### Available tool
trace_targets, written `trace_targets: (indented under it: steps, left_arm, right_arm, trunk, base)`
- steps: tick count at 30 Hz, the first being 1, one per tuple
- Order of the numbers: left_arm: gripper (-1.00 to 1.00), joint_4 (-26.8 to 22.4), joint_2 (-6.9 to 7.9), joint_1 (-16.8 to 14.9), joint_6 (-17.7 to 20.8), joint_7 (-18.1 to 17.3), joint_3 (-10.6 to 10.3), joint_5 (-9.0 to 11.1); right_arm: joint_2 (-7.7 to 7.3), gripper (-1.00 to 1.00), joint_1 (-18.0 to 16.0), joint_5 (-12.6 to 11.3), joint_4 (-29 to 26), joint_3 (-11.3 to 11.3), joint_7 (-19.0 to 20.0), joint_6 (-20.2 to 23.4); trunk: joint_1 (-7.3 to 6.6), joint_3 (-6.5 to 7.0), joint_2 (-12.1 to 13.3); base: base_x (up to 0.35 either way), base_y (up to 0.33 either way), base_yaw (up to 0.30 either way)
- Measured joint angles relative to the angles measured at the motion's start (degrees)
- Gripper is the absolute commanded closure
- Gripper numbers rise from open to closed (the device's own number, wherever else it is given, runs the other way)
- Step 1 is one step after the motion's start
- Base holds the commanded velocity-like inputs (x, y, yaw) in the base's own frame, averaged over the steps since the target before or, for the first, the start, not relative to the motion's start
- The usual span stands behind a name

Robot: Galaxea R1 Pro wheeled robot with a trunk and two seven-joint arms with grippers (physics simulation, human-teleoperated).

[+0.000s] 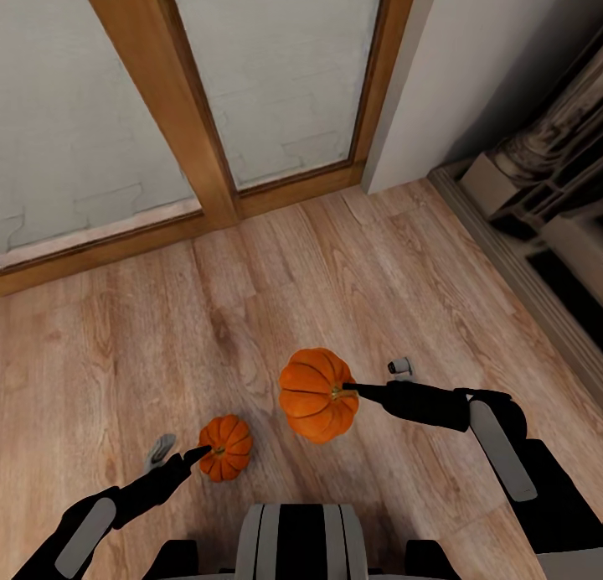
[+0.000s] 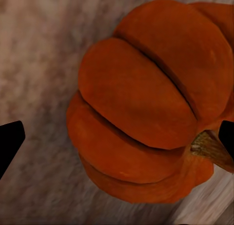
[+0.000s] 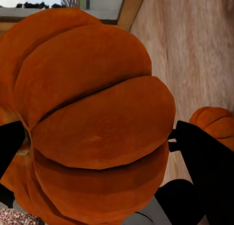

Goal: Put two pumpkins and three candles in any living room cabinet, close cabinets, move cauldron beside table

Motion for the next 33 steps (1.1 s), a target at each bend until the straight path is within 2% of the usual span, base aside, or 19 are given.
trace_targets:
  steps: [10, 13, 19, 23, 33]
  left_arm:
    - [-1.0, 0.0, 0.07, 0.0, 0.0, -0.2, -0.07, 0.06]
    - [-1.0, -0.02, 0.07, 0.01, 0.0, -0.22, -0.07, 0.05]
    - [-1.0, -0.08, 0.06, -0.01, 0.0, -0.26, -0.08, 0.02]
    - [-1.0, -0.42, 0.05, -0.04, 0.55, -0.57, -0.15, 1.97]
    - [-1.0, -0.47, 0.05, -0.02, 0.44, -0.54, -0.52, 1.47]
  right_arm:
    - [0.0, 1.0, 0.0, 0.0, 0.0, 0.0, 0.0, 0.0]
    - [0.0, 1.0, 0.0, 0.18, 0.01, 0.01, -0.02, -0.08]
    - [0.0, 1.0, 0.0, 0.03, 0.0, -0.03, -0.02, -0.02]
    - [0.0, 1.0, 0.0, 0.08, 0.01, 0.0, -0.03, -0.03]
    - [0.0, 1.0, 0.0, 0.0, 0.0, 0.01, -0.02, 0.0]
  trunk:
    - [0.0, 0.0, 0.0]
    - [0.08, -0.66, -0.04]
    - [0.08, -0.66, -0.04]
    - [0.17, -1.54, -0.1]
    - [0.17, -1.55, -0.1]
  base:
    - [0.003, 0.0, 0.0]
    - [0.0, 0.0, 0.0]
    - [0.0, 0.0, 0.0]
    - [0.0, 0.0, 0.0]
    - [0.0, 0.0, 0.0]
